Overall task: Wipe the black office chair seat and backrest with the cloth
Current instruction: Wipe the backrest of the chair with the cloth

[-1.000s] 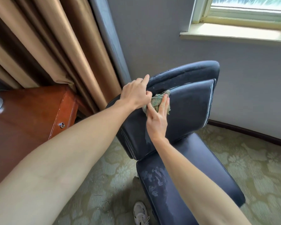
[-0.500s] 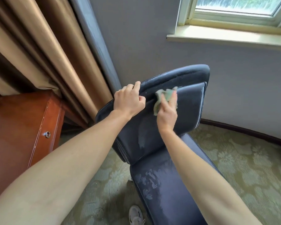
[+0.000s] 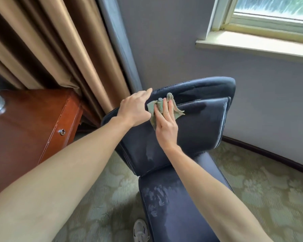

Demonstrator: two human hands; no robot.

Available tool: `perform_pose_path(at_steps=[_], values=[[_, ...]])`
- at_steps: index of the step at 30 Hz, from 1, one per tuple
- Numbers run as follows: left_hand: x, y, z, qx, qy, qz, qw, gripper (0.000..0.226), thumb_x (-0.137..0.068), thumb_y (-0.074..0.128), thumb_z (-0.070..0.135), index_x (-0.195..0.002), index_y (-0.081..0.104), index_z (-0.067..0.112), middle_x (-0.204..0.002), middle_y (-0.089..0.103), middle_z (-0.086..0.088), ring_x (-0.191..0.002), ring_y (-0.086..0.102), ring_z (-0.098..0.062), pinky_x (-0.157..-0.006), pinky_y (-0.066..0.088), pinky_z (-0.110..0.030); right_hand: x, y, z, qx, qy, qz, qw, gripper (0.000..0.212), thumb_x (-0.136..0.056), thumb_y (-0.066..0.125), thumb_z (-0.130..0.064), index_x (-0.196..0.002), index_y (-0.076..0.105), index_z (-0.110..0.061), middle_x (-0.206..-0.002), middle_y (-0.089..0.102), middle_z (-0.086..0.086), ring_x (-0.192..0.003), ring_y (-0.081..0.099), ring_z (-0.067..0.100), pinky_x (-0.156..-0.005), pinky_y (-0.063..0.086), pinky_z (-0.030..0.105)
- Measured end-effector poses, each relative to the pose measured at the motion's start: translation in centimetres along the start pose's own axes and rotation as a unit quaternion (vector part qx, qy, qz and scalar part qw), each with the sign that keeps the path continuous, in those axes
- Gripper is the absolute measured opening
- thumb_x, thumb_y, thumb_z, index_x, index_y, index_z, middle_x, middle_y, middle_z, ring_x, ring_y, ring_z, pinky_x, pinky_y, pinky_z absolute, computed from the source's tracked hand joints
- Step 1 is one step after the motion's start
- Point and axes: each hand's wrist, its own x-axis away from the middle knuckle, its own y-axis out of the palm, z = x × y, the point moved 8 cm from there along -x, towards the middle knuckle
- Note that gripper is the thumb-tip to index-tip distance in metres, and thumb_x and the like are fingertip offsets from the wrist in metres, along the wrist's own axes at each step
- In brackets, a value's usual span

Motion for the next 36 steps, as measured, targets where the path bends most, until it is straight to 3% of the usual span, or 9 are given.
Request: perform_pose_path(at_steps=[5,10,13,16,22,25,31,34,36], values=[[0.7,0.3,1.2,-0.014,0.012,0.055,0.998,0.081,-0.073,0.059,0.011,-0.150,0.035,0.013,-0.143,0.048,-0.004,-0.134,0.039,-0.023,-0.110,0.027,-0.032,-0.7,-2.1,3.2,0.062,-0.046,-0.013,0.997,0.035,-0.104,0.037,-0.019,-0.129,0.061,-0.014,-0.150,0.038,0.015,-0.142,0.031,0.026,-0.097,0.048,0.030],[0.7,0.7,1.4,-0.034,0.004,0.101,0.994,0.069,-0.078,0.057,0.021,-0.144,0.041,0.009,-0.131,0.055,-0.007,-0.126,0.045,-0.026,-0.107,0.029,-0.034,-2.3,-5.7,11.1,0.045,0.186,0.032,0.981,0.055,-0.093,0.041,0.005,-0.143,0.045,-0.016,-0.158,0.018,0.015,-0.147,0.014,0.028,-0.106,0.011,0.003],[0.1,0.9,2.3,-0.044,-0.008,0.118,0.992,0.063,-0.080,0.056,0.030,-0.138,0.045,0.005,-0.137,0.051,-0.011,-0.131,0.042,-0.028,-0.107,0.029,-0.036,-3.1,-7.4,13.6,0.022,0.269,0.075,0.960,0.049,-0.099,0.038,-0.004,-0.146,0.040,-0.019,-0.160,0.016,0.012,-0.148,0.014,0.027,-0.106,0.007,0.007],[-1.6,1.2,5.5,-0.062,0.027,0.111,0.992,0.069,-0.079,0.062,0.025,-0.142,0.040,0.005,-0.156,0.028,-0.018,-0.145,0.022,-0.029,-0.114,0.020,-0.037,-2.9,-7.3,13.0,0.041,0.251,0.071,0.965,0.048,-0.099,0.041,-0.006,-0.145,0.042,-0.019,-0.159,0.019,0.009,-0.148,0.015,0.025,-0.106,0.017,0.013],[-6.2,3.9,13.6,-0.120,0.121,-0.001,0.985,0.085,-0.082,0.052,0.023,-0.157,0.011,0.017,-0.164,0.002,-0.012,-0.150,0.006,-0.026,-0.121,0.009,-0.039,-1.2,-5.5,10.4,0.062,0.075,-0.032,0.995,0.053,-0.091,0.056,-0.002,-0.141,0.047,-0.018,-0.156,0.028,0.010,-0.146,0.018,0.021,-0.093,0.045,0.029],[-6.8,5.2,14.5,-0.163,0.112,-0.013,0.980,0.088,-0.081,0.051,0.027,-0.157,0.009,0.017,-0.163,0.008,-0.011,-0.148,0.011,-0.027,-0.120,0.009,-0.041,-1.6,-6.6,12.3,0.077,0.085,-0.052,0.992,0.053,-0.092,0.054,-0.004,-0.141,0.047,-0.021,-0.158,0.023,0.008,-0.147,0.017,0.019,-0.094,0.040,0.026],[-6.5,5.2,14.4,-0.166,0.110,0.009,0.980,0.090,-0.073,0.055,0.024,-0.155,0.018,0.016,-0.159,0.020,-0.009,-0.143,0.021,-0.025,-0.118,0.011,-0.038,-3.2,-10.1,18.4,0.049,0.250,0.037,0.966,0.053,-0.094,0.040,0.003,-0.134,0.056,-0.027,-0.157,0.027,0.000,-0.147,0.019,0.017,-0.108,0.026,0.020],[-6.5,5.3,14.6,-0.164,0.098,0.015,0.981,0.090,-0.072,0.054,0.025,-0.155,0.020,0.016,-0.159,0.022,-0.007,-0.143,0.021,-0.025,-0.118,0.011,-0.039,-3.0,-9.2,17.3,0.038,0.250,0.071,0.965,0.049,-0.094,0.042,0.006,-0.135,0.056,-0.018,-0.155,0.031,0.006,-0.146,0.021,0.022,-0.100,0.010,-0.003],[-6.5,5.4,14.4,-0.163,0.091,0.019,0.982,0.090,-0.071,0.053,0.024,-0.155,0.021,0.016,-0.159,0.022,-0.007,-0.144,0.020,-0.024,-0.119,0.010,-0.040,-2.5,-7.9,15.3,0.025,0.209,0.060,0.976,0.051,-0.092,0.044,0.006,-0.135,0.056,-0.019,-0.154,0.034,0.007,-0.145,0.023,0.021,-0.099,0.017,0.000]])
